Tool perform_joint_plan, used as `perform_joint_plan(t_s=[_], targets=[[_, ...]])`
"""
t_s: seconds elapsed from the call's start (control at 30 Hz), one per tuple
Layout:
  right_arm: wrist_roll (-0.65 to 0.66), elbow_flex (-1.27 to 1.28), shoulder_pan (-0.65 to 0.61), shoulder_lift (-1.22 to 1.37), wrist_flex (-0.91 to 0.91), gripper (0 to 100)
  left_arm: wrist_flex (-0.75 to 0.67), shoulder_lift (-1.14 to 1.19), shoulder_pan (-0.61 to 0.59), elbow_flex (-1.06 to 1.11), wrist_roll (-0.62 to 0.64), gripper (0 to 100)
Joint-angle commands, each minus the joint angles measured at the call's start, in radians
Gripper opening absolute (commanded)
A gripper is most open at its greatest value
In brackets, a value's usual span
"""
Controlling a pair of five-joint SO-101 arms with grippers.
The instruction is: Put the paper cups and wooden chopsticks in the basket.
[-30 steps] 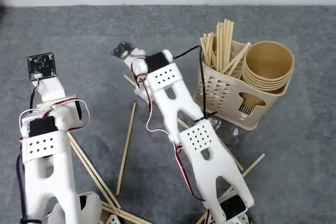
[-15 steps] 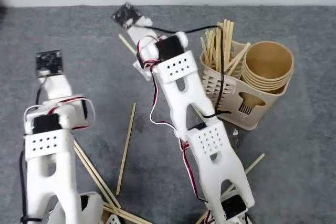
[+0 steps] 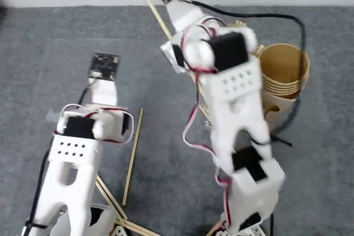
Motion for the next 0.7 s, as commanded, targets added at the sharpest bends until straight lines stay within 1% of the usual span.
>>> perform_joint_plan(t_s=[0.0,0.1,0.2,0.37,0.67], targets=[[-0.012,0.095,0.012,-0.223,0.047,0.7,0.015,-0.020,0.032,0.008,0.008,14],[-0.012,0.193,0.012,-0.344,0.042,0.7,0.009,-0.017,0.032,0.039,0.008,13],[-0.012,0.270,0.012,-0.433,0.041,0.7,-0.008,0.049,0.034,0.050,0.008,13],[-0.011,0.321,0.012,-0.513,0.041,0.7,-0.021,0.285,0.034,-0.016,-0.021,13],[-0.006,0.321,0.012,-0.582,0.041,0.7,-0.025,0.666,0.034,-0.211,-0.025,13]])
